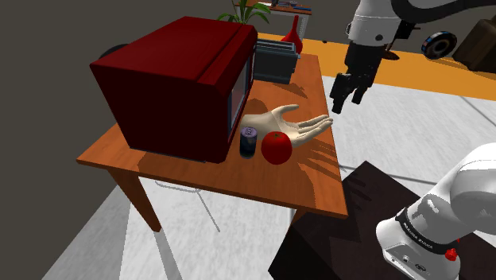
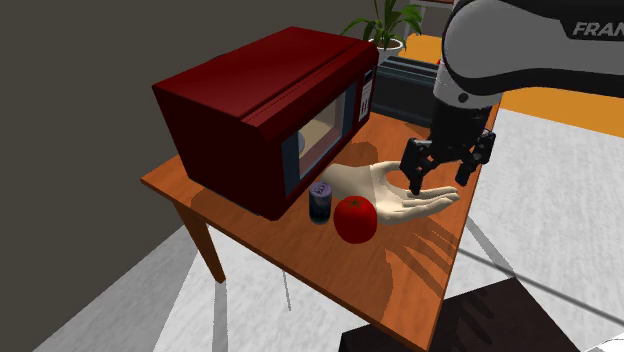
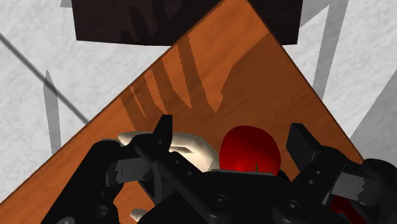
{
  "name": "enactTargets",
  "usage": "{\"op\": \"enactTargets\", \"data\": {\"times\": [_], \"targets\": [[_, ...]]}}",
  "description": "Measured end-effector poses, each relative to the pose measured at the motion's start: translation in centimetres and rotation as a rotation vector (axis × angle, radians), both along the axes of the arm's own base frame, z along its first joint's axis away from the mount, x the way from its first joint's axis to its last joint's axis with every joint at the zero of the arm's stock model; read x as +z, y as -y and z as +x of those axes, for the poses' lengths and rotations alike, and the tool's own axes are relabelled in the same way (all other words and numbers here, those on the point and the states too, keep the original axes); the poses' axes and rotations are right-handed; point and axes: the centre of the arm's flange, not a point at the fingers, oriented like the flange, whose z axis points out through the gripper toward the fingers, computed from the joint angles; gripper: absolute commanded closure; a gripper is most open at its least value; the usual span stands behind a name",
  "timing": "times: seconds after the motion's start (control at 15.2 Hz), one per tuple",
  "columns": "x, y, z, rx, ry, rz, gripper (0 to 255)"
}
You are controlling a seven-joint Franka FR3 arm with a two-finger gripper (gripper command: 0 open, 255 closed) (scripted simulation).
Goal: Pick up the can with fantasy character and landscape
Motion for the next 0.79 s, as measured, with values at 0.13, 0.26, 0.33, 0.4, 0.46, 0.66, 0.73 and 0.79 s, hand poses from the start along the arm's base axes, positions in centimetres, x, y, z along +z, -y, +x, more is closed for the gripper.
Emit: {"op": "enactTargets", "data": {"times": [0.13, 0.26, 0.33, 0.4, 0.46, 0.66, 0.73, 0.79], "targets": [[-1.7, -1.2, 1.6, -0.002, 0.011, -0.001, 0], [-2.9, -2.2, 2.8, -0.004, 0.020, -0.003, 0], [-3.5, -3.0, 3.7, -0.004, 0.026, -0.003, 0], [-4.3, -3.8, 4.5, -0.005, 0.031, -0.004, 0], [-5.1, -4.3, 5.2, -0.006, 0.036, -0.005, 0], [-7.7, -6.2, 7.9, -0.009, 0.051, -0.006, 0], [-8.5, -6.9, 8.5, -0.010, 0.055, -0.007, 0], [-9.3, -7.4, 9.4, -0.011, 0.060, -0.008, 0]]}}
